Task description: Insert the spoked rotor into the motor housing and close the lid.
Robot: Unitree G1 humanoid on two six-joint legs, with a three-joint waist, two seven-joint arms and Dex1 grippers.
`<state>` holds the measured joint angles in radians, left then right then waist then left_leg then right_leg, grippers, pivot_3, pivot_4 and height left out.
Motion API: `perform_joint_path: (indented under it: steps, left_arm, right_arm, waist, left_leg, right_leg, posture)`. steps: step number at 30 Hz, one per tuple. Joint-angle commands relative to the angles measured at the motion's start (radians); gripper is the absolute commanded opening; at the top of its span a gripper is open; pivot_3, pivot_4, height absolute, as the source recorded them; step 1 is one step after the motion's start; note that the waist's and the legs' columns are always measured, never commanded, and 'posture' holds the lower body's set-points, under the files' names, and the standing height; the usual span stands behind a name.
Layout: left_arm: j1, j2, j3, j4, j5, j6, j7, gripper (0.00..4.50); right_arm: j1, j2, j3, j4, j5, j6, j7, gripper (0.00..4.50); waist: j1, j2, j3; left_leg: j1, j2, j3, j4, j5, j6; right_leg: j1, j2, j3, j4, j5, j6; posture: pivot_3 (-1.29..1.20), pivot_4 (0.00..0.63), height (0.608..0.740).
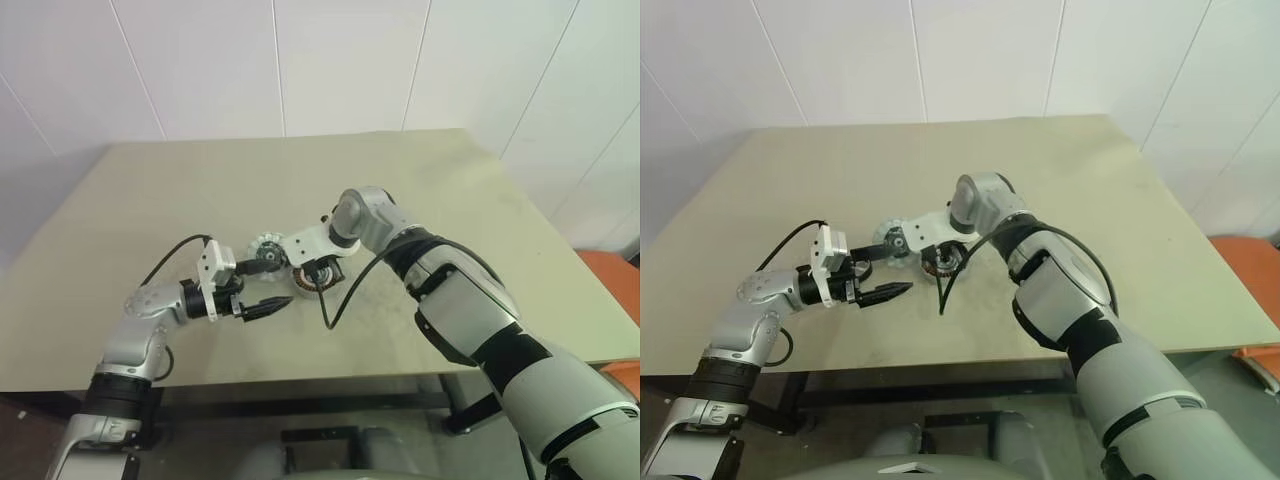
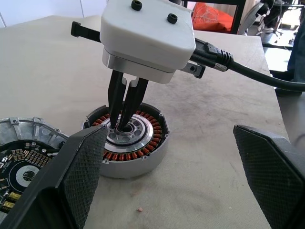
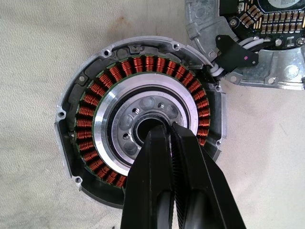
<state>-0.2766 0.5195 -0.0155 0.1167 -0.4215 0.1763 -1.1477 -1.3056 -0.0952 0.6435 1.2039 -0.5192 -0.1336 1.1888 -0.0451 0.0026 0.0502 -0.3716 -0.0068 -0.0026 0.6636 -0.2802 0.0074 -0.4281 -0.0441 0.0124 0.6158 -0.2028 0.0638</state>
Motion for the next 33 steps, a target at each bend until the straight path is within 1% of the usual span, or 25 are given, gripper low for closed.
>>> perform_joint_path:
  steps: [1, 16, 33]
  left_arm:
    - [-0.002, 0.002, 0.013, -0.005, 0.004, -0.02, 0.006, 4.5]
    - [0.009, -0.005, 0.011, -0.001, 0.006, -0.032, 0.018, 4.5]
    - [0.02, -0.004, 0.018, -0.002, 0.008, -0.04, 0.022, 4.5]
  right_arm:
    - [-0.057, 0.01, -0.02, 0.013, -0.005, -0.007, -0.024, 0.04]
    - [-0.068, 0.021, -0.014, 0.037, -0.023, -0.032, -0.008, 0.04]
    - [-0.025, 0.028, -0.003, 0.049, -0.051, -0.044, 0.016, 0.04]
  waist:
    - [0.0, 0.0, 0.0]
    - [-0.001, 0.0, 0.0]
    - [0.0, 0.0, 0.0]
  left_leg:
    - [0.0, 0.0, 0.0, 0.0, 0.0, 0.0]
    - [0.001, 0.0, 0.0, 0.0, 0.0, 0.0]
    - [0.001, 0.0, 0.0, 0.0, 0.0, 0.0]
  right_leg:
    - [0.0, 0.0, 0.0, 0.0, 0.0, 0.0]
    - [0.0, 0.001, 0.0, 0.002, 0.0, 0.0]
    - [0.0, 0.0, 0.0, 0.003, 0.0, 0.0]
  posture:
    - [0.0, 0.0, 0.74]
    - [0.0, 0.0, 0.74]
    - [0.0, 0.0, 0.74]
